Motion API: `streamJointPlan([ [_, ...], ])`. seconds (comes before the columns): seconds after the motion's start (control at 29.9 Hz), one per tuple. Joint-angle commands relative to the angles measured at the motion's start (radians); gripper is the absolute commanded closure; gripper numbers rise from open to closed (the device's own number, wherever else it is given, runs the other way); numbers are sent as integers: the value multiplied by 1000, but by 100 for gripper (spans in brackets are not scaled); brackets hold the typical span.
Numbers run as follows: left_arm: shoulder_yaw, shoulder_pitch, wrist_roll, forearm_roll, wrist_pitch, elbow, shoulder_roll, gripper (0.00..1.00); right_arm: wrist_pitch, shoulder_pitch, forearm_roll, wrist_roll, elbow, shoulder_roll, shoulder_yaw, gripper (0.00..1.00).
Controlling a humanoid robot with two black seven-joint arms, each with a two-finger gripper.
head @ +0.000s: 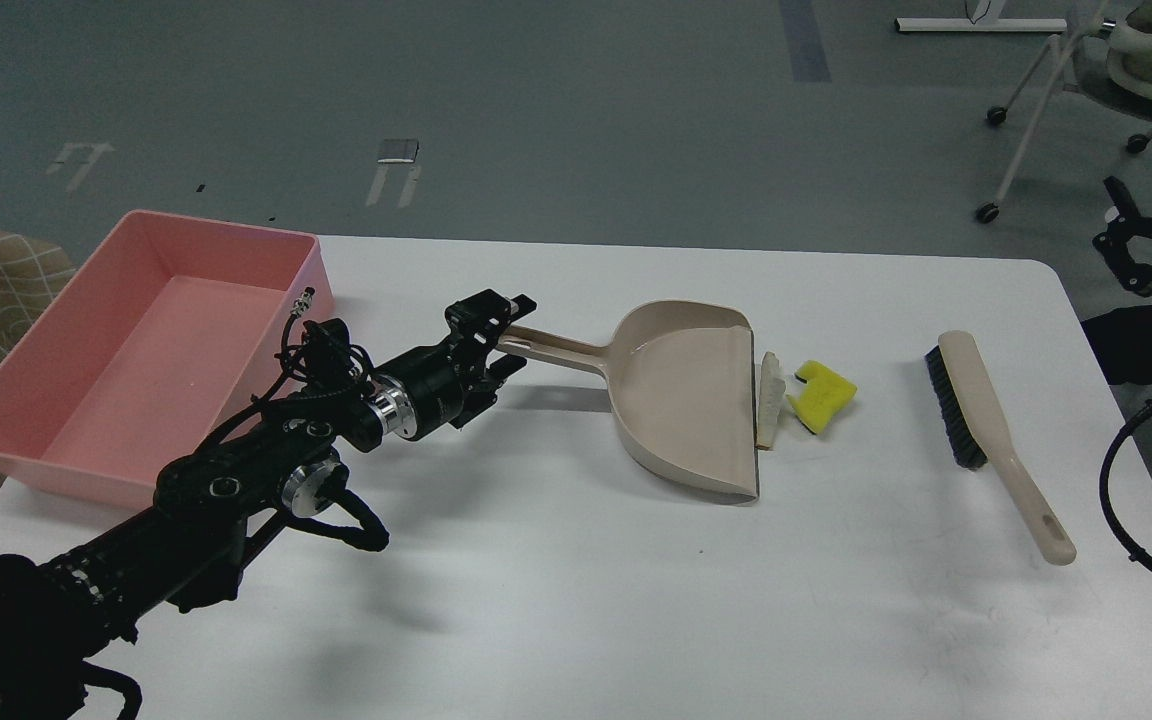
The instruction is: Sweep and dump garbage into bin
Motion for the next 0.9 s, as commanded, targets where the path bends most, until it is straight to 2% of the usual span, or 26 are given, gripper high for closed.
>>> streamJointPlan([
  [0.0,5,1,-27,7,0,2,4,49,0,-2,0,0,1,0,0,0],
  [0.1,5,4,-40,8,1,15,0,51,0,-9,2,0,6,0,0,0],
  [0.3,14,3,-57,8,1,17,1,67,0,-14,0,0,13,0,0,0],
  [0.47,23,1,-58,8,1,17,1,72,0,-14,0,0,13,0,0,0],
  [0.63,23,0,-58,8,4,17,4,86,1,-17,-1,0,22,-6,0,0],
  [0.87,22,-8,-58,11,41,15,6,90,0,-28,-70,-2,59,-81,-17,0],
])
